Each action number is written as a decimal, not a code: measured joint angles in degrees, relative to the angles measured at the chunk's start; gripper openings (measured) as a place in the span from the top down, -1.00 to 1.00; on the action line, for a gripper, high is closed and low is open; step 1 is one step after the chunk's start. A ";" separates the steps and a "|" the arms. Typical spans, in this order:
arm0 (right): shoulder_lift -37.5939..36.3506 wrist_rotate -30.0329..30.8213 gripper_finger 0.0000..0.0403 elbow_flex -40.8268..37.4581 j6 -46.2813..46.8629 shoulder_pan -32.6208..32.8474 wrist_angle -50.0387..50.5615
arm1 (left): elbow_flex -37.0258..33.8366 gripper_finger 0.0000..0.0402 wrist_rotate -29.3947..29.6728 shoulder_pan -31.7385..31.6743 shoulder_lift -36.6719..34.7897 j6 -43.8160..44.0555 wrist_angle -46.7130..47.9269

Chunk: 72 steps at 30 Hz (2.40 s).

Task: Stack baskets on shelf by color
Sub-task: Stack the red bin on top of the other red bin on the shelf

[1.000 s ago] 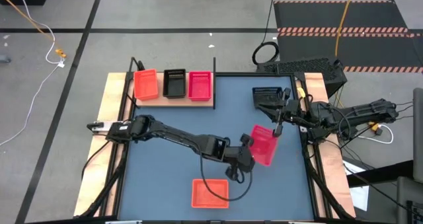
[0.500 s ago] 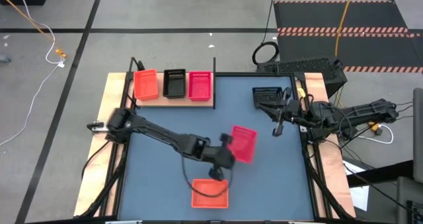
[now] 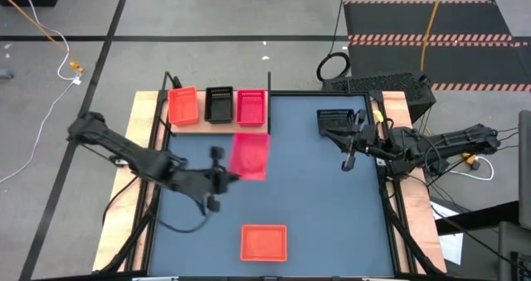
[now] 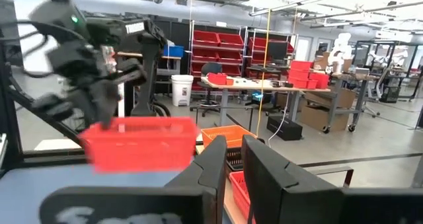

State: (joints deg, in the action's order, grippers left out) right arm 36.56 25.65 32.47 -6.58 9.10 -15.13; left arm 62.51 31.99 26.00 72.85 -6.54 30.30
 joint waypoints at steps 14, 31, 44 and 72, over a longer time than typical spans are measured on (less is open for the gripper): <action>0.17 -0.10 0.77 0.00 -0.48 0.00 -2.35 | -6.26 0.96 9.26 -11.26 -16.87 -8.29 9.74; 0.15 0.15 0.78 0.00 -6.29 -0.03 -4.42 | -16.29 0.93 -18.49 -42.74 -2.49 -29.59 -24.49; 0.17 0.11 0.78 0.00 -6.27 -0.88 -5.70 | -16.18 0.74 -23.92 -48.41 2.94 -28.96 -28.40; 0.17 0.09 0.78 0.00 -6.31 -0.90 -5.80 | -16.18 0.46 -21.71 -44.81 2.91 -37.91 -27.64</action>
State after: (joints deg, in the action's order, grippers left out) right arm 36.73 25.74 32.47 -12.88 8.21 -20.93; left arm 46.33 10.28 -18.81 75.77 -44.45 2.66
